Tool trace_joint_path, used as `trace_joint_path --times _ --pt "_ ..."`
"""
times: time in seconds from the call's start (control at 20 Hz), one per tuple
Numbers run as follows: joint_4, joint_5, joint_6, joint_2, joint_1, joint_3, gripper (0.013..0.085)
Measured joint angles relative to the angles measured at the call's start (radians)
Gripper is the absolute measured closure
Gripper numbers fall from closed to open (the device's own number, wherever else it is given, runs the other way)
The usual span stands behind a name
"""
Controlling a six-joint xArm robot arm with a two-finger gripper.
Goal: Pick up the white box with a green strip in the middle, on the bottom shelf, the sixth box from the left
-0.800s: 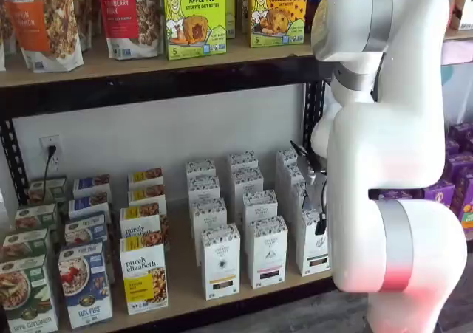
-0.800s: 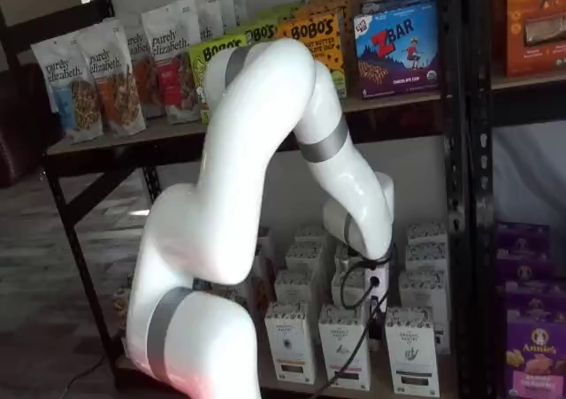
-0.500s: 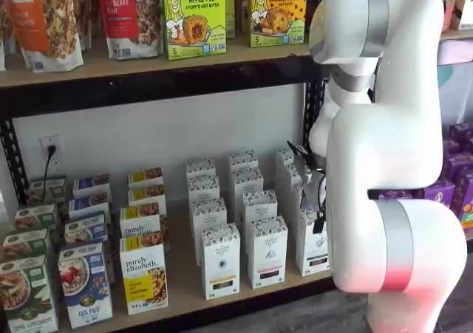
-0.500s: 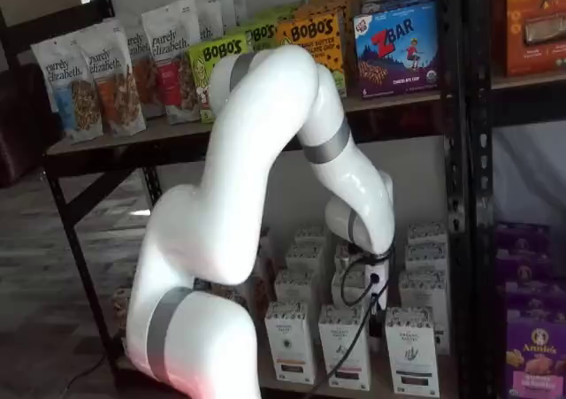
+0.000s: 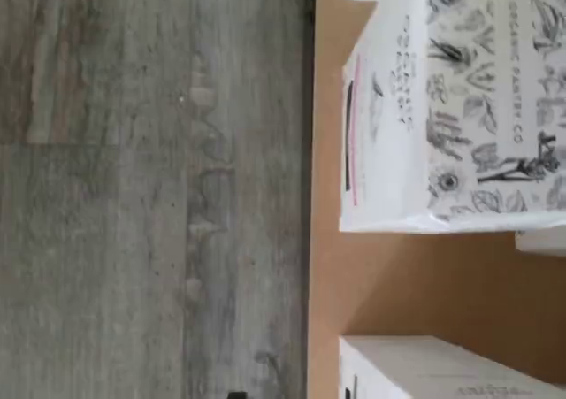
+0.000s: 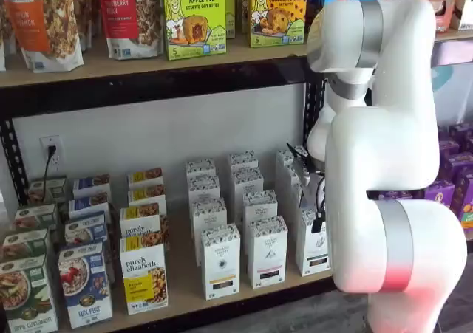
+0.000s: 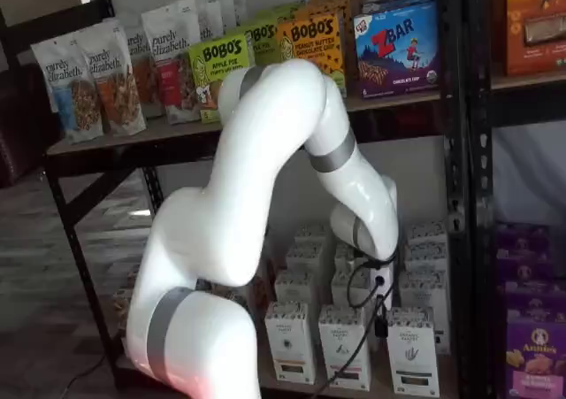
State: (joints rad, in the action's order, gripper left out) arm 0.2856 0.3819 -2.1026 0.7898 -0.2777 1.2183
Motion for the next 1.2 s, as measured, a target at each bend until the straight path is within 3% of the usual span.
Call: trace_joint_path --times 0.15,0.65,1.05,1.2 --pt "0.001 -0.005 -0.005 0.057 -0.005 0.066 0.0130" --pt "-0.109 0.040 0.085 0.231 -0.018 0.294 0.0130" --pt "-0.292 0.113 0.250 0.299 -0.016 0.400 0.0130" --pt "-0.330 0.122 0.285 0.307 -0.013 0.410 0.0130"
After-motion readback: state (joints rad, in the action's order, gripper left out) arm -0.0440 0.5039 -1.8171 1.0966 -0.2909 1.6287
